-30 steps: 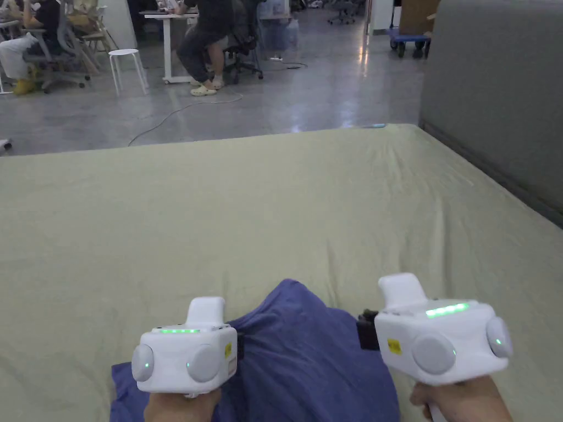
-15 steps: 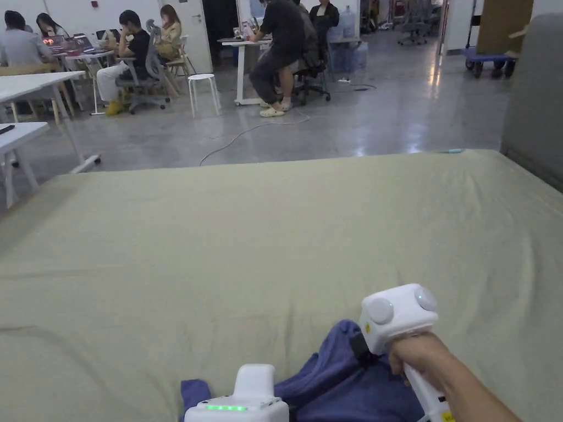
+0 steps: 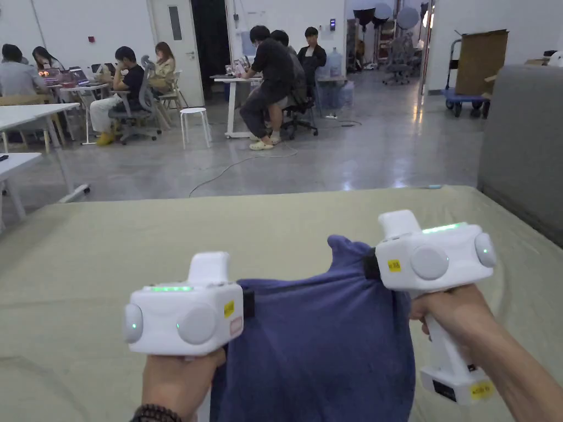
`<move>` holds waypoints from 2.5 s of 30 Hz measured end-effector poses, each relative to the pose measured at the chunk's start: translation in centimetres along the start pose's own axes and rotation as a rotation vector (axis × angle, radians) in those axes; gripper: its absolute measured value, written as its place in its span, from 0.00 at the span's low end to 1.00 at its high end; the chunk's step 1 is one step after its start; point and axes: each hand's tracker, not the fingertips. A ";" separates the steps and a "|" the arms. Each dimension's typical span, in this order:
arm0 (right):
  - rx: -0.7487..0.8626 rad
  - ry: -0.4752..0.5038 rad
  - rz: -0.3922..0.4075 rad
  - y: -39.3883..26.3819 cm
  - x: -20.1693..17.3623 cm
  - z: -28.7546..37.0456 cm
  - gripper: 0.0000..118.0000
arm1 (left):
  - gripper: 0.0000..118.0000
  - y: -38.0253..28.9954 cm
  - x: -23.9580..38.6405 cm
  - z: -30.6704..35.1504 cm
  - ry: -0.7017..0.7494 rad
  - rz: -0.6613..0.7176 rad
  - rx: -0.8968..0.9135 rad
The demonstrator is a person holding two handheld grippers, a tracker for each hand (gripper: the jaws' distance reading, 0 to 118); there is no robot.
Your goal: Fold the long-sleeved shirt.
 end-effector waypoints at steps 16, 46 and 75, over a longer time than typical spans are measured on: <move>0.368 -0.174 -0.007 25.1 0.7 11.2 0.08 | 0.02 28.3 5.6 7.4 0.100 -0.151 0.303; -0.033 -0.100 -0.226 -14.8 -3.4 3.0 0.07 | 0.02 -9.7 1.1 0.5 0.009 0.000 -0.060; -0.179 -0.113 -0.150 -29.2 -8.5 18.6 0.00 | 0.00 -27.6 -0.8 16.6 0.086 0.145 -0.235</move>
